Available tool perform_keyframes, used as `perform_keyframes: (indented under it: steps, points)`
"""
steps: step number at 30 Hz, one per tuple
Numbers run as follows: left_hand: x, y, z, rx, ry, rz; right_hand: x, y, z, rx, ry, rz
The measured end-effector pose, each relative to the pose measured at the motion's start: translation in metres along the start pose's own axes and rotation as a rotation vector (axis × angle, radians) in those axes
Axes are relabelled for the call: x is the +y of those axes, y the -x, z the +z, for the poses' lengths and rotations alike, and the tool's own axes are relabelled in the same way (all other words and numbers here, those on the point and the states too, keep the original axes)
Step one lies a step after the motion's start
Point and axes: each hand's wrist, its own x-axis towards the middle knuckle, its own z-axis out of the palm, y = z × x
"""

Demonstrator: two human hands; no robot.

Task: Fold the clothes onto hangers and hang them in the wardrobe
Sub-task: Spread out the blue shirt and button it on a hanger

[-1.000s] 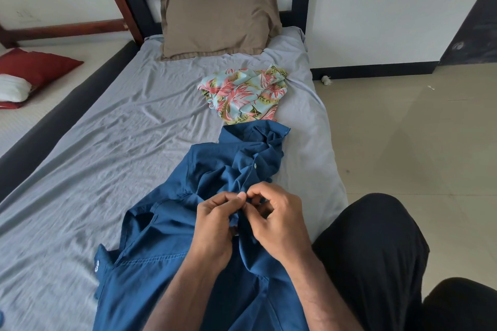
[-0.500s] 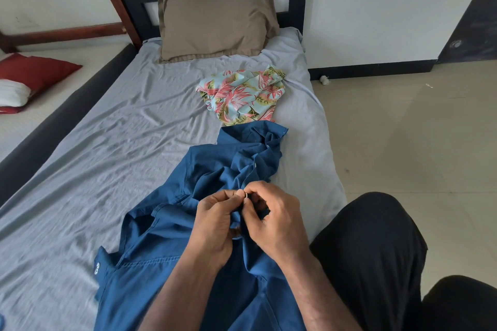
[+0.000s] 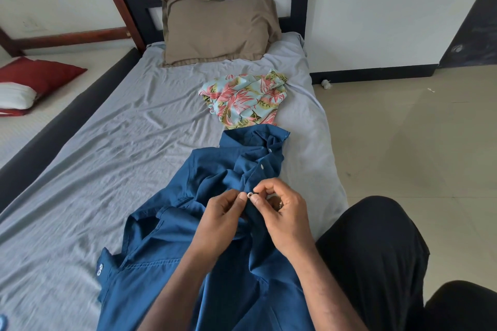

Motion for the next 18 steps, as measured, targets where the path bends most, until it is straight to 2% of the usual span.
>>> perform_keyframes:
  steps: [3,6,9,11,13,16,18]
  points:
    - [-0.012,0.001,-0.008,-0.153,-0.094,0.074,0.001,0.000,-0.002,0.042,0.017,0.145]
    - [-0.019,0.006,-0.012,-0.284,-0.177,0.160,0.000,-0.001,-0.002,0.023,-0.002,0.172]
    - [-0.022,0.003,-0.012,-0.152,-0.427,0.290,-0.007,0.000,-0.004,-0.010,-0.105,0.195]
    - [-0.022,-0.005,-0.022,-0.020,-0.499,0.360,-0.011,0.002,-0.005,-0.067,-0.179,0.234]
    - [-0.018,-0.015,-0.037,0.037,-0.508,0.413,-0.010,0.004,-0.005,-0.155,-0.129,0.255]
    - [-0.003,-0.023,-0.059,-0.034,-0.383,0.363,-0.004,0.006,-0.003,-0.313,0.048,0.246]
    - [0.005,-0.028,-0.070,-0.103,-0.312,0.332,-0.001,0.008,0.000,-0.351,0.244,0.172]
